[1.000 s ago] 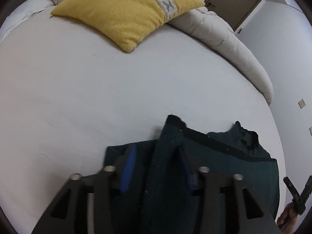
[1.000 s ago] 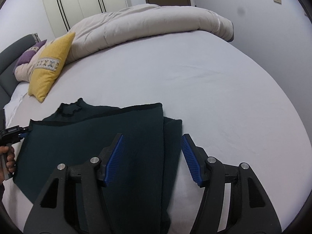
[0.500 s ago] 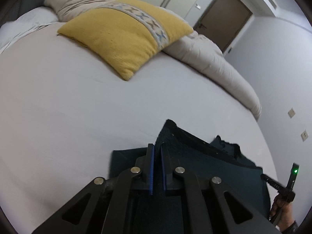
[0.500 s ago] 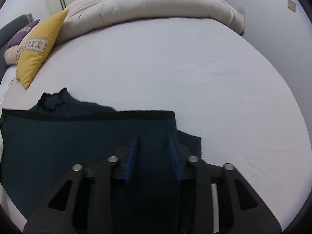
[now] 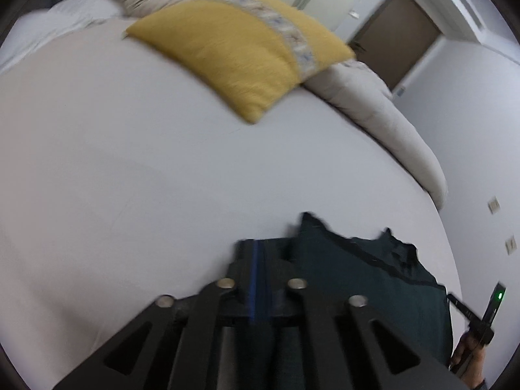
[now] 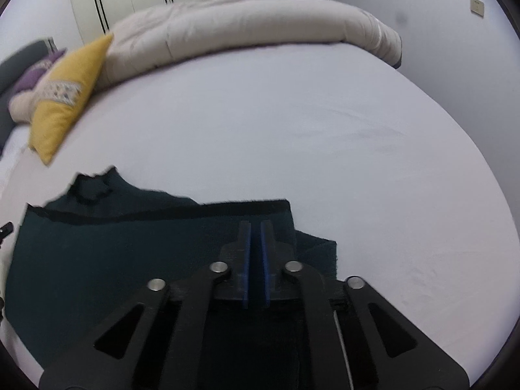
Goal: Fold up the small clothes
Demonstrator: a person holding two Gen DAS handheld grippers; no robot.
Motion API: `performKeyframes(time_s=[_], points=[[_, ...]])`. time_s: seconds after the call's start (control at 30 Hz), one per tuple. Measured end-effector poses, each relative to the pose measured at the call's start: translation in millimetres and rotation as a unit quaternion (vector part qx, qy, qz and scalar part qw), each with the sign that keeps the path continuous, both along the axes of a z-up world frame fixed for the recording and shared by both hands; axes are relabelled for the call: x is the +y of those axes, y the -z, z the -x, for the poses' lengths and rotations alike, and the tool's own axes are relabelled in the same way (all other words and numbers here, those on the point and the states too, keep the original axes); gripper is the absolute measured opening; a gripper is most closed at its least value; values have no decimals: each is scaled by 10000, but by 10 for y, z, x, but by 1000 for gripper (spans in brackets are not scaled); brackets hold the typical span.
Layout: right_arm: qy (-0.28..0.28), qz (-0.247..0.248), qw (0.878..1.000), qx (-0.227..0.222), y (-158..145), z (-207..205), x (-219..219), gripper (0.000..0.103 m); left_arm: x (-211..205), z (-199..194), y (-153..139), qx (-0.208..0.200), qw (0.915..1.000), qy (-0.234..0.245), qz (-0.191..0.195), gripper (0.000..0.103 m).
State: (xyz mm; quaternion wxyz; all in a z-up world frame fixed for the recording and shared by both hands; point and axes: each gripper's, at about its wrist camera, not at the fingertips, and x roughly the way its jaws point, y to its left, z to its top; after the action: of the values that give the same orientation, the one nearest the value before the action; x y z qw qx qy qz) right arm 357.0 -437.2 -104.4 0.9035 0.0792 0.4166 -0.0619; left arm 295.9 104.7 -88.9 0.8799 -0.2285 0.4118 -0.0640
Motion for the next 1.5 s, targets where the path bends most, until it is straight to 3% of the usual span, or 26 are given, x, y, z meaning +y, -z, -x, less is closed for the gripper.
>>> performKeyframes(time_s=[0.03, 0.1, 0.17, 0.2, 0.27, 0.4, 0.5, 0.53, 0.63, 0.7, 0.73, 0.97, 1.13, 1.2, 1.3, 1.37, 1.4, 1.43, 1.5], points=[[-20, -22, 10000, -64, -21, 32, -18, 19, -72, -21, -52, -56, 9998, 133, -111, 42], [-52, -54, 9999, -124, -55, 58, -37, 38, -249, -99, -88, 15, 9982, 383, -465, 61], [91, 4, 9999, -141, -78, 71, -76, 51, -411, -204, -27, 201, 9952, 584, -753, 61], [192, 10, 9996, -213, -100, 90, -104, 51, -485, -257, 35, 346, 9931, 653, -909, 61], [253, -79, 9992, -313, -135, 118, -159, 51, -561, -313, 163, 499, 9913, 731, -978, 56], [192, 60, 9998, -42, -79, 51, -182, 51, -598, -292, 201, 430, 9920, 705, -951, 15], [302, 54, 9993, 224, 27, -43, -239, 51, -618, -278, 185, 311, 9924, 649, -994, 8], [328, -35, 9989, 338, 84, -79, -264, 50, -605, -264, 184, 276, 9927, 632, -992, 7], [238, -144, 9987, 420, 152, -125, -260, 28, -552, -243, 186, 191, 9938, 550, -946, 7], [120, -13, 9991, 398, 134, -146, -198, 9, -522, -230, 184, 138, 9947, 484, -901, 7], [103, 98, 9992, 378, 118, -150, -169, 6, -495, -210, 176, 98, 9954, 425, -849, 7], [41, 397, 9991, -146, -128, -50, -28, 5, -376, -70, 59, -174, 9979, 169, -600, 6], [3, 343, 9978, -571, -368, -24, 32, 5, -233, 37, 16, -283, 9985, -102, -464, 6], [8, 393, 9981, -473, -343, -88, 41, 5, -215, 20, 77, -193, 9986, -148, -464, 6], [164, 471, 9987, 48, -92, -252, -29, 5, -222, -23, 212, 7, 9986, -153, -510, 6], [245, 197, 9977, 593, 169, -370, -128, 7, -224, -74, 326, 182, 9987, -105, -469, 7], [272, 123, 9981, 538, 183, -368, -152, 8, -226, -81, 322, 189, 9986, -96, -480, 8], [312, 77, 9984, 462, 151, -345, -166, 10, -243, -90, 307, 211, 9983, -62, -541, 10], [412, 6, 9983, 410, 93, -287, -193, 27, -257, -97, 283, 247, 9979, 9, -606, 11]])
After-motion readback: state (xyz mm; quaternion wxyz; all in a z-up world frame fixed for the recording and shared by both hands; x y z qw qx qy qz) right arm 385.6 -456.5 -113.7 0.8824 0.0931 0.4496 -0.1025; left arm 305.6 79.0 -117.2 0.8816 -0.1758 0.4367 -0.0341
